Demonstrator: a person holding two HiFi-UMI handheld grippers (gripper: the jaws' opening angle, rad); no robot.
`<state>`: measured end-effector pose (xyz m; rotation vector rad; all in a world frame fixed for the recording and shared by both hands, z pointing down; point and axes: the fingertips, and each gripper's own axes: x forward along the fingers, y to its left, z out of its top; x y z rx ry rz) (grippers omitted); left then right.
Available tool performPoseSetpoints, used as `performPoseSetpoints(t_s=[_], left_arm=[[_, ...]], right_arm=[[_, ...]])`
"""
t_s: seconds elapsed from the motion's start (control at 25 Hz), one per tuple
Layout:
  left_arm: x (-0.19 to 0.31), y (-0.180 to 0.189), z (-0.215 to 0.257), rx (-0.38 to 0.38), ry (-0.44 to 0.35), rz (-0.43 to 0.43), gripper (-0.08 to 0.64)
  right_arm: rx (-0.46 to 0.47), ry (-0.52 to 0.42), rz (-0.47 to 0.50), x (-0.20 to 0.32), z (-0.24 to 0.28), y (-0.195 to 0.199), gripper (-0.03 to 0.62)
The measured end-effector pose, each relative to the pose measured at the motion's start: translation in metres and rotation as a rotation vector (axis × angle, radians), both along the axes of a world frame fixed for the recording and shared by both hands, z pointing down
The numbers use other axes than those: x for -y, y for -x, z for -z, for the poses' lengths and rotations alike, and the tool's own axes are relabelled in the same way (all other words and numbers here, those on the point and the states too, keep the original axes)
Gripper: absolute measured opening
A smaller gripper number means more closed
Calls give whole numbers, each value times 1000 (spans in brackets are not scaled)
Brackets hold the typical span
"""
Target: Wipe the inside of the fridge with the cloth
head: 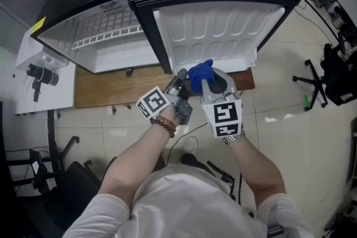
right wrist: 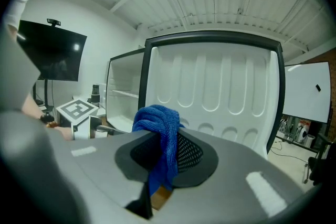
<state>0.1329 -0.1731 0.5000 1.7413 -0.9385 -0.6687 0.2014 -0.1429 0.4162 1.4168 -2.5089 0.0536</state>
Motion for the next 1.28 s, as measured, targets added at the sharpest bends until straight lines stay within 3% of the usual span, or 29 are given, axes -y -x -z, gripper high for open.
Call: performPoseSetpoints(t_s=[0.24, 0.48, 0.92, 1.28], left_arm=[[6, 0, 8, -45, 5, -15, 40], [7, 0, 11, -34, 8, -26, 35], [6, -1, 9, -42, 13, -44, 31], [7, 0, 11, -54, 17, -40, 29]], right_arm=[[10, -2, 23, 8, -4, 26, 49], [-35, 23, 28, 19, -26, 39, 49], [-102, 10, -27, 29, -39, 19, 49], [-137, -9, -109, 36, -39, -28, 49]])
